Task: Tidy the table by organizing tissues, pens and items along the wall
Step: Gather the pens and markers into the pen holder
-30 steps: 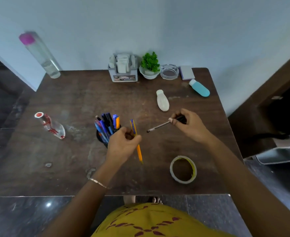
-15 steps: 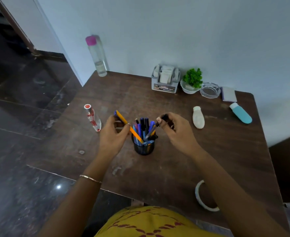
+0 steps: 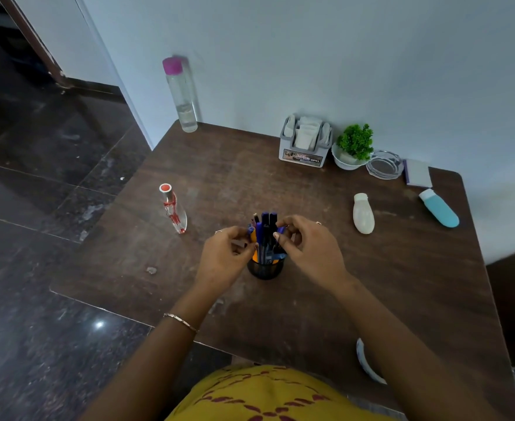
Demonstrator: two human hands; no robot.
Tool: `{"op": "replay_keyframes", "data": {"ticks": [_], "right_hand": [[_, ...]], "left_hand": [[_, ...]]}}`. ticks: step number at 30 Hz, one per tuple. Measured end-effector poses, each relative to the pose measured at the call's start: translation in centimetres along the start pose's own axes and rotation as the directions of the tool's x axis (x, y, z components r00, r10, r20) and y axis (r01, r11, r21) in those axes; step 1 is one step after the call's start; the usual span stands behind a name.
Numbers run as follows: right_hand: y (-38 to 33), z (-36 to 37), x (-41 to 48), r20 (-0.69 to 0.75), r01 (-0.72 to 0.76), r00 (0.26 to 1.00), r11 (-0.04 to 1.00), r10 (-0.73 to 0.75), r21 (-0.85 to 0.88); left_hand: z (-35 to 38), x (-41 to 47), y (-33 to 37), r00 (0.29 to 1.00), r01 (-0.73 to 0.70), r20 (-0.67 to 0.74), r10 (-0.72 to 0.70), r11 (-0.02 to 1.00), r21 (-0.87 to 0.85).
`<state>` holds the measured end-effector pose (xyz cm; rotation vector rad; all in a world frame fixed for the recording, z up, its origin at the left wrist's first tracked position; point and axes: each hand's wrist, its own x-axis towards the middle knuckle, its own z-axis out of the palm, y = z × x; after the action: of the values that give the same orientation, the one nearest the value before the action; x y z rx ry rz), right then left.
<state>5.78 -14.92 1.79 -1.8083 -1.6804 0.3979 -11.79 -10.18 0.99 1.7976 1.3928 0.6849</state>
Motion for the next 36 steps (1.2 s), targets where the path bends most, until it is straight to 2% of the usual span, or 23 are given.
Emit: {"op": "replay_keyframes", "data": {"ticks": [4, 6, 8, 11, 13, 15, 19, 28, 36], "right_hand": [[0.7, 0.3, -0.4, -0.113, -0.143, 0.981, 0.984, 0.155, 0.109], [1.4, 0.5, -0.8, -0.116, -0.221, 0.963, 0.957, 0.245, 0.187], [2.3, 0.9, -1.1, 0.004, -0.306, 0.95, 0.935, 0.311, 0.181], [3.1, 1.7, -1.2, 0.307, -0.396, 0.887, 0.911, 0.346, 0.114], [2.9, 2.5, -1.2, 0.391, -0.398, 0.866, 0.903, 0.311, 0.163], [2.6, 3.3, -1.1, 0.398, -0.413, 0.867, 0.879, 0.299, 0.239], [2.6, 4.9, -0.9, 0.35, -0.416, 0.89, 0.832, 0.291, 0.367], [2.0, 3.8, -0.9, 0.18, -0.418, 0.908, 0.781, 0.38, 0.463], [3.7, -0.6, -2.5, -0.041, -0.415, 0.839, 0.688, 0.542, 0.596]], "left_hand": [[-0.2, 0.1, -0.3, 0.997, 0.01, -0.072, -0.018, 0.993, -0.117], [0.0, 0.3, -1.0, 0.994, 0.033, -0.095, -0.05, 0.985, -0.171], [0.2, 0.5, -1.8, 0.991, 0.094, -0.07, -0.114, 0.967, -0.236], [0.5, 0.8, -2.5, 0.969, 0.247, 0.059, -0.24, 0.924, -0.293], [0.6, 0.8, -2.5, 0.932, 0.359, 0.188, -0.311, 0.869, -0.341], [0.6, 0.8, -2.3, 0.899, 0.426, 0.284, -0.334, 0.817, -0.389], [0.3, 1.2, -1.8, 0.89, 0.445, 0.327, -0.317, 0.76, -0.474], [0.3, 4.0, -0.6, 0.913, 0.367, 0.355, -0.199, 0.783, -0.503], [4.5, 5.9, 4.5, 0.867, 0.301, 0.498, 0.002, 0.795, -0.527]]}}
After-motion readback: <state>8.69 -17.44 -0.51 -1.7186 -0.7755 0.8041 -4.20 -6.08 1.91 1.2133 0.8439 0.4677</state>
